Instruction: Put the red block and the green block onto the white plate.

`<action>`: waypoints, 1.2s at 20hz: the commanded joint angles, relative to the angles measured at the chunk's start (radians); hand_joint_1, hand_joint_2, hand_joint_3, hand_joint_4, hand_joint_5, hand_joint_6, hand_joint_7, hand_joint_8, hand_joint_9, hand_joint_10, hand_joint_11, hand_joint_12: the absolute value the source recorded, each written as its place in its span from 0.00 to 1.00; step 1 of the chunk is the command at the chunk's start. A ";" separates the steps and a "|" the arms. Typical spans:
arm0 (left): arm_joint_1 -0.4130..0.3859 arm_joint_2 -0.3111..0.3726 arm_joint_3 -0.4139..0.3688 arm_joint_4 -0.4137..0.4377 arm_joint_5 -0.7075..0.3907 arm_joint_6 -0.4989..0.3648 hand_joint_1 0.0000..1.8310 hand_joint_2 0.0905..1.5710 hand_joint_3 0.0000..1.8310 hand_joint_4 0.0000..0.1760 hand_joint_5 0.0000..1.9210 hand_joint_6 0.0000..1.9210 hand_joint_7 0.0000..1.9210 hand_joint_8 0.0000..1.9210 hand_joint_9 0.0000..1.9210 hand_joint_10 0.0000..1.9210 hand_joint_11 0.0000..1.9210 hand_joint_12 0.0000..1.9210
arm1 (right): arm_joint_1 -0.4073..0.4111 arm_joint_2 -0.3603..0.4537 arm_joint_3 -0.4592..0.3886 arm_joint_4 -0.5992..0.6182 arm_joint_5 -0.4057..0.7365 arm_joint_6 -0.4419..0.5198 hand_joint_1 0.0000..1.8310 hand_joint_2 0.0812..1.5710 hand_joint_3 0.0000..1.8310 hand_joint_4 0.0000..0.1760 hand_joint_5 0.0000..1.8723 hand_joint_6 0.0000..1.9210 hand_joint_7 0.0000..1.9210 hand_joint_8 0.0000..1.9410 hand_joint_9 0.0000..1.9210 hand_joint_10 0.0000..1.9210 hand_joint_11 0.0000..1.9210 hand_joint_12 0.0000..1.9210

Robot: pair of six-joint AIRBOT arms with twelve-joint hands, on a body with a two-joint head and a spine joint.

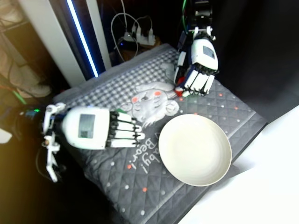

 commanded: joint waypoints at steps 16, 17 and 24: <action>-0.332 -0.504 0.643 -0.073 0.092 -0.127 0.69 0.70 0.01 0.00 0.42 0.55 0.56 0.53 0.75 0.11 0.61 0.58 | 0.325 -0.418 0.492 0.121 -0.192 -0.067 0.71 0.61 0.00 0.00 0.71 0.11 0.70 0.27 0.75 0.12 0.59 0.50; -0.333 -0.502 0.639 -0.071 0.097 -0.128 0.73 0.67 0.00 0.00 0.38 0.25 0.44 0.28 0.58 0.03 0.39 0.57 | 0.325 -0.423 0.489 0.112 -0.192 -0.066 0.70 0.61 0.00 0.00 0.69 0.21 0.74 0.13 0.71 0.09 0.56 0.48; -0.276 -0.370 0.475 -0.132 0.012 -0.050 0.72 0.70 0.00 0.00 0.24 0.00 0.26 0.00 0.30 0.00 0.14 0.56 | 0.324 -0.331 0.345 0.086 -0.116 -0.063 0.37 0.49 0.00 0.87 0.06 0.00 0.06 0.00 0.10 0.00 0.04 0.25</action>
